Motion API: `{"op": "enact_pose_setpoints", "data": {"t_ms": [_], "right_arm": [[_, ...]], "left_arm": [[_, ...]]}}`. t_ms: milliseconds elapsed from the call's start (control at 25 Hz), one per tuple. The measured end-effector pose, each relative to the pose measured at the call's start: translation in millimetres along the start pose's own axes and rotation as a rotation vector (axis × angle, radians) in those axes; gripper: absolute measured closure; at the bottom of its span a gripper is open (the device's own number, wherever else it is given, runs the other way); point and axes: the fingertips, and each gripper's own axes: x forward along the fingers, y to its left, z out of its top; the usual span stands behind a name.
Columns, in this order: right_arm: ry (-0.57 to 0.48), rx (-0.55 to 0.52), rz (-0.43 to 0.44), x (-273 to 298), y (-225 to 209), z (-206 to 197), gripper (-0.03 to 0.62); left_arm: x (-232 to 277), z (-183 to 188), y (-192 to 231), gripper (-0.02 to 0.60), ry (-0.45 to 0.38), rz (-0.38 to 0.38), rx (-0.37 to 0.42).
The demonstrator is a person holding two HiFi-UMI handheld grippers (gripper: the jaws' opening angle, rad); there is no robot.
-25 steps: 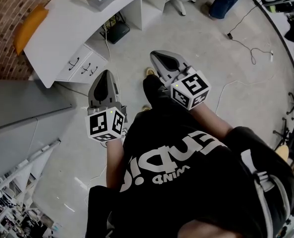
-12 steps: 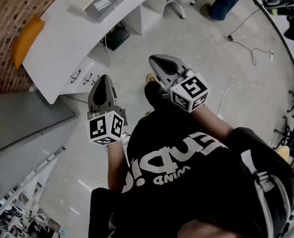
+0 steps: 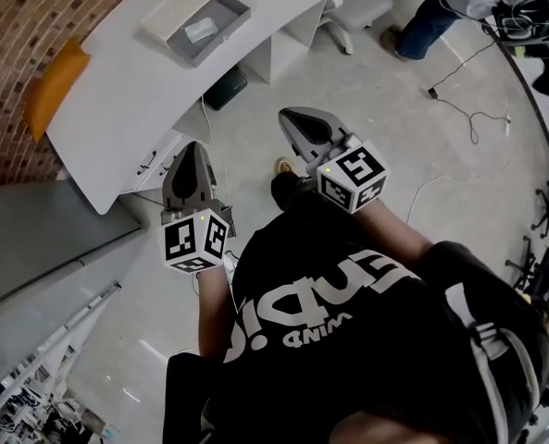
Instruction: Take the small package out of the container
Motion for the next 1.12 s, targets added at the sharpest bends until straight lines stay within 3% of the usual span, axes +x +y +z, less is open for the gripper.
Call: {"op": "enact_pose_setpoints", "data": {"t_ms": [760,1120], "right_arm": [[0.035,-0.003,0.129,69,-85,29,0.594],[0.042,-0.003,0.149,101,-97,36,0.594]], "left_arm": [[89,28,4,0.575,-0.023,0.122,-0.027],[112,34,24,0.575,-0.022,0.146,-0.033]]}}
